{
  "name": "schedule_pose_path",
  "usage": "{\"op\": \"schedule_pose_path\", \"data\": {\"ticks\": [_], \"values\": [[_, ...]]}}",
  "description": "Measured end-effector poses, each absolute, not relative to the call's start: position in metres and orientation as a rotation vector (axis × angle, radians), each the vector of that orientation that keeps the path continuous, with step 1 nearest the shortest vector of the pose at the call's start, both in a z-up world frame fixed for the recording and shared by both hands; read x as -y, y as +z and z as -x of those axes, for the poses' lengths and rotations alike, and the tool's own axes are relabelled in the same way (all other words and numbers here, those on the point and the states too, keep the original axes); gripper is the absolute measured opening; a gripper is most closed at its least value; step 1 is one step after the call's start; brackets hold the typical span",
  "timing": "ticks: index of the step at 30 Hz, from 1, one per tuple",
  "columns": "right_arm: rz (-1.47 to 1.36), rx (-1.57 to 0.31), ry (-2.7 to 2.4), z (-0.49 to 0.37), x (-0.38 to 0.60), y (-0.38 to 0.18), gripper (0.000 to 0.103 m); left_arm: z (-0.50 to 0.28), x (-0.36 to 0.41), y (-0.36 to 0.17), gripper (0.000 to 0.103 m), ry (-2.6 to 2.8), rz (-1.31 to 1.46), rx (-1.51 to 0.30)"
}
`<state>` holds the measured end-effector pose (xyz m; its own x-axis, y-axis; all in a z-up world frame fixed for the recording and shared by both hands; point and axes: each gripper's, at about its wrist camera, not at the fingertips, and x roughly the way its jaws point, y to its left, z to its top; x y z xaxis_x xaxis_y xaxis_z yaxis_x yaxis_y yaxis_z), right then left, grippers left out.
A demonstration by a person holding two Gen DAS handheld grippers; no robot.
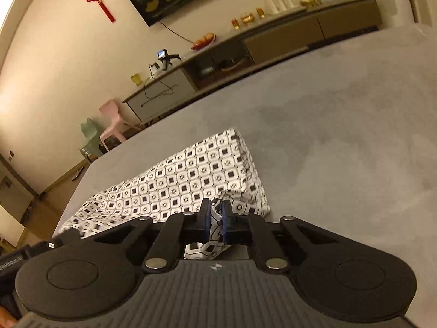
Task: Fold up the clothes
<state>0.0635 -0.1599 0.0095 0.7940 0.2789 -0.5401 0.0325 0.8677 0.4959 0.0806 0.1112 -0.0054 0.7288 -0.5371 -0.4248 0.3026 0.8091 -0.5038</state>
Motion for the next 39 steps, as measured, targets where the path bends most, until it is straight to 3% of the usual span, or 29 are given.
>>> {"op": "schedule_pose_path", "data": {"ticks": [7,11,14,15,17,18,20,21,22,23,26,30,39], "values": [[-0.429,-0.623,0.132,-0.05,0.165,0.038,0.006,-0.086,-0.107,0.007,0.006,-0.482,0.409,-0.579],[-0.637,-0.698,0.116,-0.041,0.19,0.033,0.008,-0.091,-0.112,-0.005,0.006,-0.5,0.502,-0.653],[-0.894,-0.788,0.142,-0.02,0.207,0.004,0.029,-0.093,-0.119,-0.007,0.006,-0.517,0.585,-0.654],[-0.954,-0.809,0.167,-0.015,0.207,-0.005,0.043,-0.093,-0.121,-0.007,0.006,-0.522,0.612,-0.651],[-1.028,-0.843,0.212,-0.014,0.202,-0.019,0.055,-0.095,-0.126,-0.007,0.006,-0.52,0.641,-0.644],[-1.025,-0.855,0.217,-0.018,0.198,-0.021,0.056,-0.095,-0.129,-0.008,0.006,-0.513,0.647,-0.644],[-0.987,-0.865,0.206,-0.029,0.191,-0.023,0.055,-0.097,-0.133,-0.01,0.006,-0.503,0.652,-0.649],[-0.961,-0.855,0.2,-0.034,0.188,-0.02,0.038,-0.099,-0.135,-0.01,0.006,-0.498,0.645,-0.649],[-0.926,-0.83,0.2,-0.038,0.185,-0.013,0.014,-0.099,-0.136,-0.007,0.006,-0.497,0.626,-0.642],[-0.882,-0.801,0.209,-0.04,0.181,-0.002,0.011,-0.099,-0.137,-0.003,0.006,-0.495,0.607,-0.635],[-0.711,-0.704,0.242,-0.042,0.168,0.026,0.009,-0.101,-0.139,0.0,0.006,-0.467,0.521,-0.663],[-0.669,-0.816,0.213,-0.047,0.166,-0.001,0.009,-0.105,-0.122,-0.028,0.006,-0.386,0.375,-0.844],[-0.719,-0.838,0.182,-0.032,0.185,-0.017,0.016,-0.097,-0.097,-0.029,0.008,-0.328,0.172,-0.821]]}}
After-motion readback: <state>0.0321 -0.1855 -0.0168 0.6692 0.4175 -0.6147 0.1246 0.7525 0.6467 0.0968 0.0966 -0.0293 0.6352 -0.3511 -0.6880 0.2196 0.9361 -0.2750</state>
